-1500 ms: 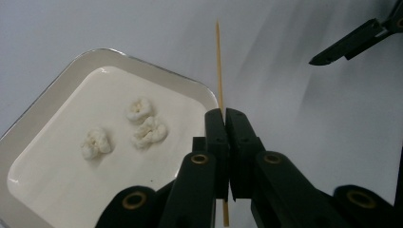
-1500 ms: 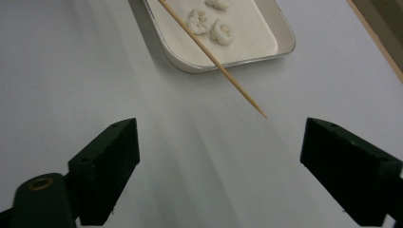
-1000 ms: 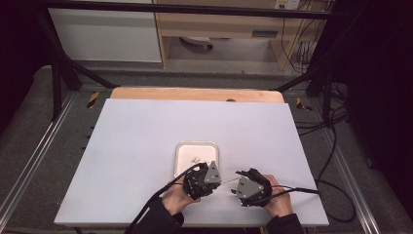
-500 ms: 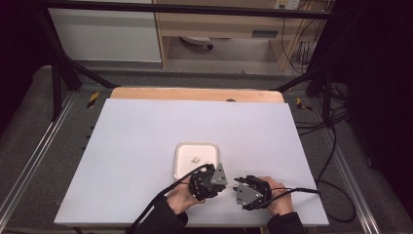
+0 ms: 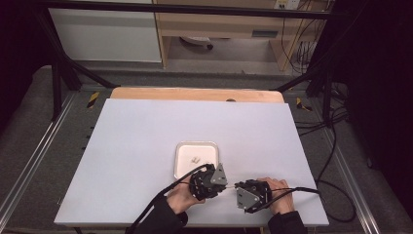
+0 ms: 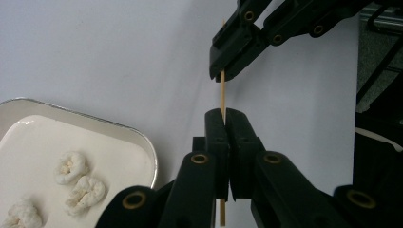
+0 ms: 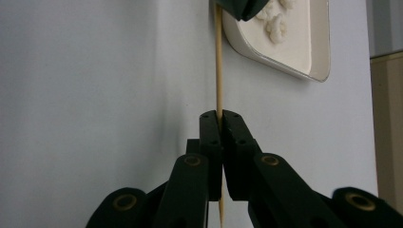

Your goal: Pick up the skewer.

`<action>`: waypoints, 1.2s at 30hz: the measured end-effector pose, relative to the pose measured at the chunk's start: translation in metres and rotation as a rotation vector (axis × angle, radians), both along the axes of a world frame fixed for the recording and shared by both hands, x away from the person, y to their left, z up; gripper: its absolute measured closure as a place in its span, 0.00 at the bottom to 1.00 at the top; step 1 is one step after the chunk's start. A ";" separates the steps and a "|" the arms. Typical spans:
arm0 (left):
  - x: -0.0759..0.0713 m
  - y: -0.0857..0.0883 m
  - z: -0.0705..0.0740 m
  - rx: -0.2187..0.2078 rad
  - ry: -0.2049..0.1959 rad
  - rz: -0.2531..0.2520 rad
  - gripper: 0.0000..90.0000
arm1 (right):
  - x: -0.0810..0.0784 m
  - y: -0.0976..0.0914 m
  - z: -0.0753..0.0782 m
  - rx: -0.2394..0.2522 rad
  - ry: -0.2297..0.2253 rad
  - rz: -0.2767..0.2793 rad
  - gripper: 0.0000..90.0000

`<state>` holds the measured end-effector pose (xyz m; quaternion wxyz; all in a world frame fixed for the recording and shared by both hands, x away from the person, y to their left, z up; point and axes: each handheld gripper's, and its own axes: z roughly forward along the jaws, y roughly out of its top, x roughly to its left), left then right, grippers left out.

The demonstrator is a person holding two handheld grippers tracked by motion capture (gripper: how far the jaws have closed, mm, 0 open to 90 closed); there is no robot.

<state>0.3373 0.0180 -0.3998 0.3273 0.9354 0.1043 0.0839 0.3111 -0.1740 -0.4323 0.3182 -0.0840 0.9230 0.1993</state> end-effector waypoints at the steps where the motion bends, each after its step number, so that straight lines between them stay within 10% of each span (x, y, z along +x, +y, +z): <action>1: 0.001 0.000 0.000 0.000 0.005 0.000 0.98 | -0.001 0.000 0.000 -0.005 0.001 0.001 0.98; 9: 0.009 0.005 0.003 0.062 0.034 0.023 0.85 | -0.002 0.003 0.003 -0.078 -0.050 -0.006 0.99; 21: 0.015 -0.012 -0.003 0.226 0.098 0.021 0.93 | -0.001 0.010 0.002 -0.156 -0.077 0.003 0.99; 36: 0.010 -0.028 -0.008 0.315 0.047 -0.012 0.98 | -0.004 0.012 0.001 -0.202 -0.096 0.013 0.99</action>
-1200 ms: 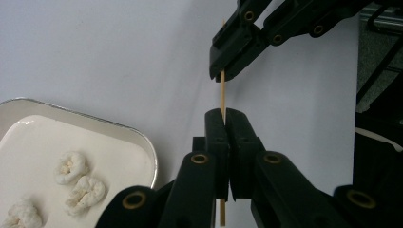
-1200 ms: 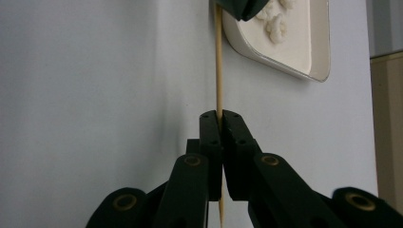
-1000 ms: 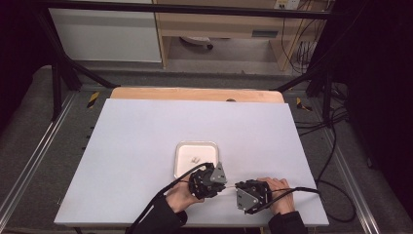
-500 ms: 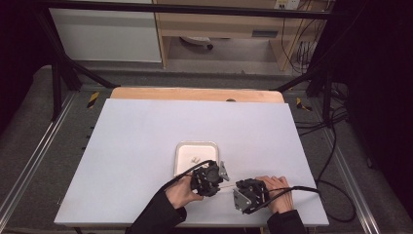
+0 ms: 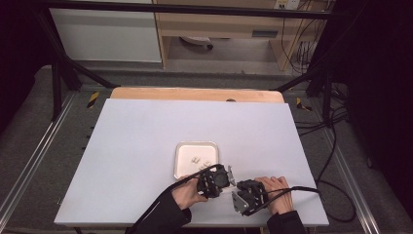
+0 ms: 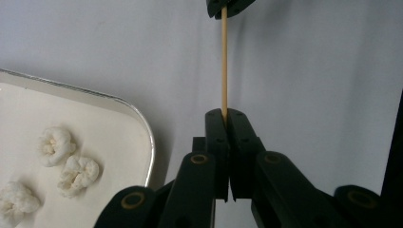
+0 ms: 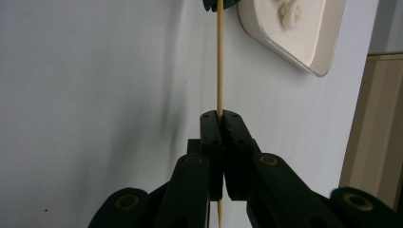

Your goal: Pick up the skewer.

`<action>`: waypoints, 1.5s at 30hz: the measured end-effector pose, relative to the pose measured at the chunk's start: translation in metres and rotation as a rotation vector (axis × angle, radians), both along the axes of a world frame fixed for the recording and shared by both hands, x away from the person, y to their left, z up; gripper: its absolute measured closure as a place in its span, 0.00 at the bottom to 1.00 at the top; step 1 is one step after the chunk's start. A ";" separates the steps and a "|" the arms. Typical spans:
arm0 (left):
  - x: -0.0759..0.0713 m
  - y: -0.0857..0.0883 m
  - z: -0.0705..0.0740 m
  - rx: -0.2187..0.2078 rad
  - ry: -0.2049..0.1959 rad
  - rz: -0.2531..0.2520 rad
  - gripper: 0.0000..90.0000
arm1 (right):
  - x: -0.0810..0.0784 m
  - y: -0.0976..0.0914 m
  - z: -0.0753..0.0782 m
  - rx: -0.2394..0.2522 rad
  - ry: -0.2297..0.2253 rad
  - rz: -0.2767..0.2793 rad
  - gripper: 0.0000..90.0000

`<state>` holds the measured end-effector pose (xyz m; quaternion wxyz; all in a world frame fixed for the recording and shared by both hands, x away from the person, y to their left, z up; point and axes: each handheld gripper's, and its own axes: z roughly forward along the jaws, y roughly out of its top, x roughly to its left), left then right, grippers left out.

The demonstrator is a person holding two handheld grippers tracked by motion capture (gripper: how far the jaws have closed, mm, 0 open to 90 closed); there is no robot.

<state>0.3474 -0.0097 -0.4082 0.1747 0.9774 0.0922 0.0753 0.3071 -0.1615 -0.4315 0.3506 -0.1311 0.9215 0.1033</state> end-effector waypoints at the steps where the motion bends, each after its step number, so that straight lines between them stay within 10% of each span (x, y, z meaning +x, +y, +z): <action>1: 0.000 0.000 0.000 0.000 -0.002 0.001 0.98 | 0.000 0.000 0.000 0.007 0.003 -0.004 0.98; 10: -0.002 0.013 0.000 -0.013 -0.043 0.023 0.99 | 0.003 -0.002 0.007 0.132 -0.001 -0.056 0.80; 20: -0.004 0.052 -0.001 -0.145 -0.058 0.134 0.98 | 0.017 -0.023 0.018 0.454 0.200 -0.320 0.37; 31: -0.007 0.084 0.002 -0.286 -0.051 0.201 0.98 | 0.028 -0.037 0.016 0.671 0.379 -0.512 0.21; 45: -0.024 0.127 -0.001 -0.506 -0.076 0.366 0.98 | 0.031 -0.033 0.020 0.860 0.471 -0.565 0.10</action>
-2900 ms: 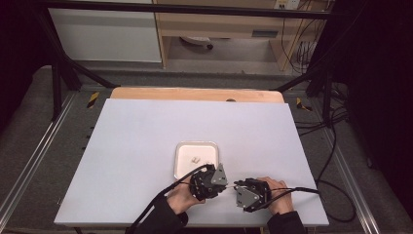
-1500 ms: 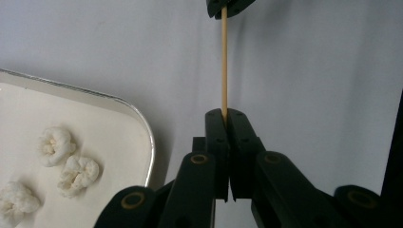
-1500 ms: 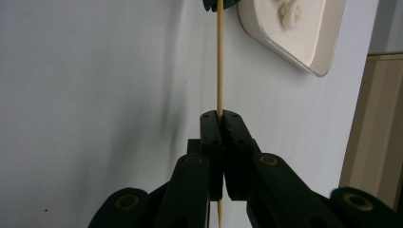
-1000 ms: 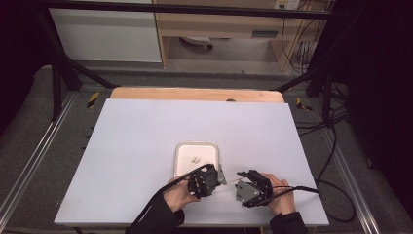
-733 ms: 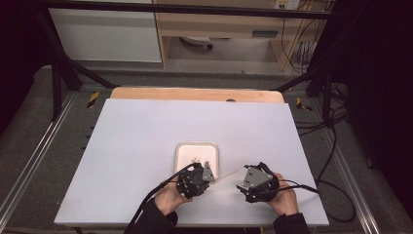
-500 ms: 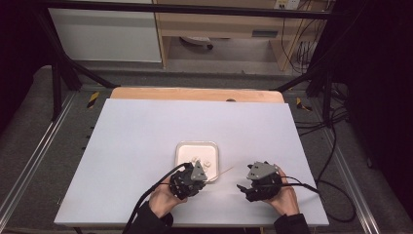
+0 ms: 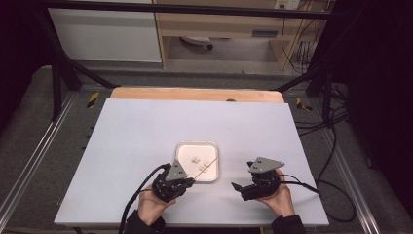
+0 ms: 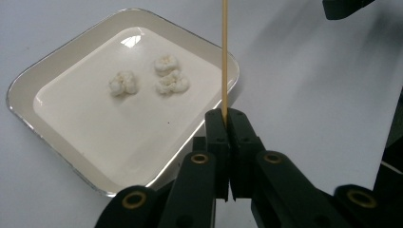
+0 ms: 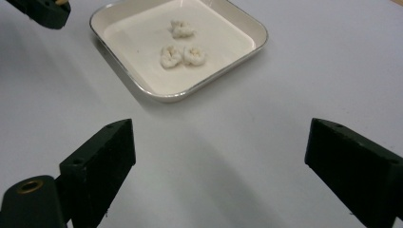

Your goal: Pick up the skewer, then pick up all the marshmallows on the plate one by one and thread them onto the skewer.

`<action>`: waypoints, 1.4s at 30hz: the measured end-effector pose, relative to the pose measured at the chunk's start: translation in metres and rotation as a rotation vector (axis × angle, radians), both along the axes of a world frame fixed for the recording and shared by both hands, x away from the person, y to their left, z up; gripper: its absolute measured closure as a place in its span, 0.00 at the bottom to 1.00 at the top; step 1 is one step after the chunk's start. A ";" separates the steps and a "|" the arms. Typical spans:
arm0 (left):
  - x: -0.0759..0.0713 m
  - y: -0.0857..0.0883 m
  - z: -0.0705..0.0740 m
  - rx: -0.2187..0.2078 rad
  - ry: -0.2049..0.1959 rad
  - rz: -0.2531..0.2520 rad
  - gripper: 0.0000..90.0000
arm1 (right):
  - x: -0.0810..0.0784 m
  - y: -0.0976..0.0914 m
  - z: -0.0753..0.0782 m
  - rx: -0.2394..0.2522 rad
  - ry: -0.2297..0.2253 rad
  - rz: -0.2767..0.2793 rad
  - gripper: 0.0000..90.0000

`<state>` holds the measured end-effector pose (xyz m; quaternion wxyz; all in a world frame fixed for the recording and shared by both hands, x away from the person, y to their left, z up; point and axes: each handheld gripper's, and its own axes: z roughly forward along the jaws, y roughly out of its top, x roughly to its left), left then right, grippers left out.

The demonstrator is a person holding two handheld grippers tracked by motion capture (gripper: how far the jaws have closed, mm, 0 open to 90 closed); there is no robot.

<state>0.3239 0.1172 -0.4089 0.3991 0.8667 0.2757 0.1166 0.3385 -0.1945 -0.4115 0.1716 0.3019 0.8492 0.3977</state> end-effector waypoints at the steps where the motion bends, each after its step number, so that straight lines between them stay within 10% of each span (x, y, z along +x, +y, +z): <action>1: -0.001 0.003 -0.001 -0.007 0.003 0.006 0.98 | 0.001 0.000 0.001 0.015 0.009 -0.004 0.10; 4: -0.005 0.013 -0.007 -0.044 0.013 0.036 0.98 | 0.007 0.002 0.002 0.077 0.078 -0.012 0.08; 15: -0.022 0.035 -0.017 -0.101 -0.012 0.124 0.98 | 0.019 0.011 0.001 0.161 0.108 -0.022 0.06; 42: -0.030 0.053 -0.037 -0.155 0.009 0.172 0.98 | 0.064 0.071 -0.002 0.142 0.121 -0.064 0.07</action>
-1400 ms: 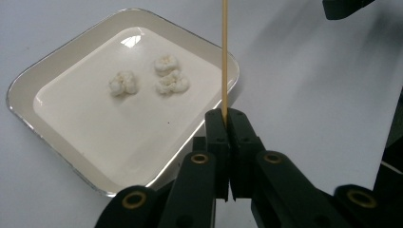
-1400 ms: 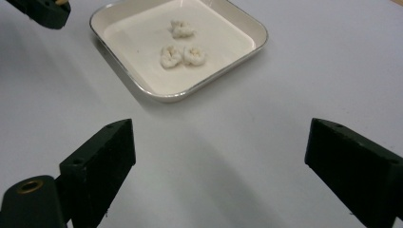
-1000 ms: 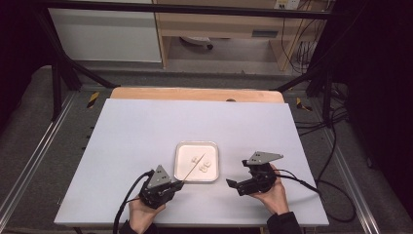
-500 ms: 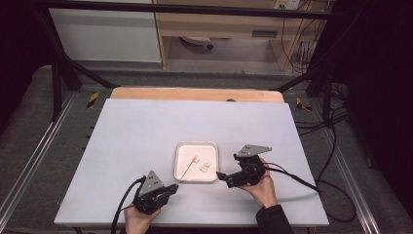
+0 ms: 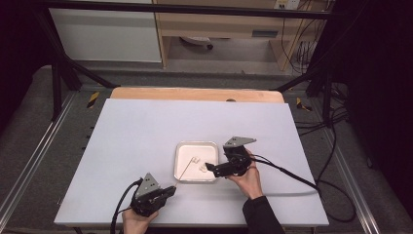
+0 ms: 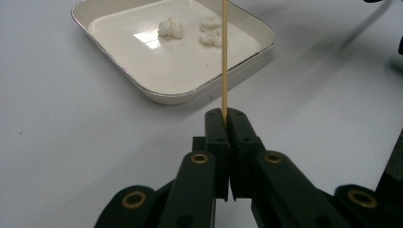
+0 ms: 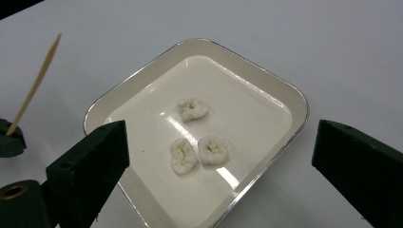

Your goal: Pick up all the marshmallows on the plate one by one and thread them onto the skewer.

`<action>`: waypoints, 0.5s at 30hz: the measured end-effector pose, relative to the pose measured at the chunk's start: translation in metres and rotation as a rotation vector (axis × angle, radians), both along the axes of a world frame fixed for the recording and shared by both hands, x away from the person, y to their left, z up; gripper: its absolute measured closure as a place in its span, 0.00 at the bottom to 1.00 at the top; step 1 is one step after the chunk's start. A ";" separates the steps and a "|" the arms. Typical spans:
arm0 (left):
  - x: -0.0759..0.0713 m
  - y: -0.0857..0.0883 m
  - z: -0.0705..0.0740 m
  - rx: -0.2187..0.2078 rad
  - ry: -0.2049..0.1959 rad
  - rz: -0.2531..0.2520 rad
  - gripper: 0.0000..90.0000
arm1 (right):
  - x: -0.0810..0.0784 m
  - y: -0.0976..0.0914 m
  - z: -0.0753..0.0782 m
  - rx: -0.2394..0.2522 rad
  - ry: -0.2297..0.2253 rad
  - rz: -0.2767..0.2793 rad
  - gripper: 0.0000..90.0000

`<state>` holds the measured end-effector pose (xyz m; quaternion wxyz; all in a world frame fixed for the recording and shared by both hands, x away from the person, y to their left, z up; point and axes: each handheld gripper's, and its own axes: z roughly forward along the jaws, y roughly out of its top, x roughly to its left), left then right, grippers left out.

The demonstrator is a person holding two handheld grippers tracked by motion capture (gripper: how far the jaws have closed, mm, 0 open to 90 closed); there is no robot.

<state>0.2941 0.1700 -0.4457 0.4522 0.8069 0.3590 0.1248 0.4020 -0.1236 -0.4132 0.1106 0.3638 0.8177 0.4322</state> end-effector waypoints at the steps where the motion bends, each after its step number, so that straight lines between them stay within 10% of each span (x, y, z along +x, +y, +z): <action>1: 0.000 0.001 0.000 0.001 -0.001 0.001 0.98 | 0.002 0.002 -0.001 -0.007 -0.002 -0.001 0.08; 15: 0.000 0.004 -0.001 -0.004 0.004 0.007 0.98 | 0.016 0.024 -0.018 -0.073 0.030 0.048 0.46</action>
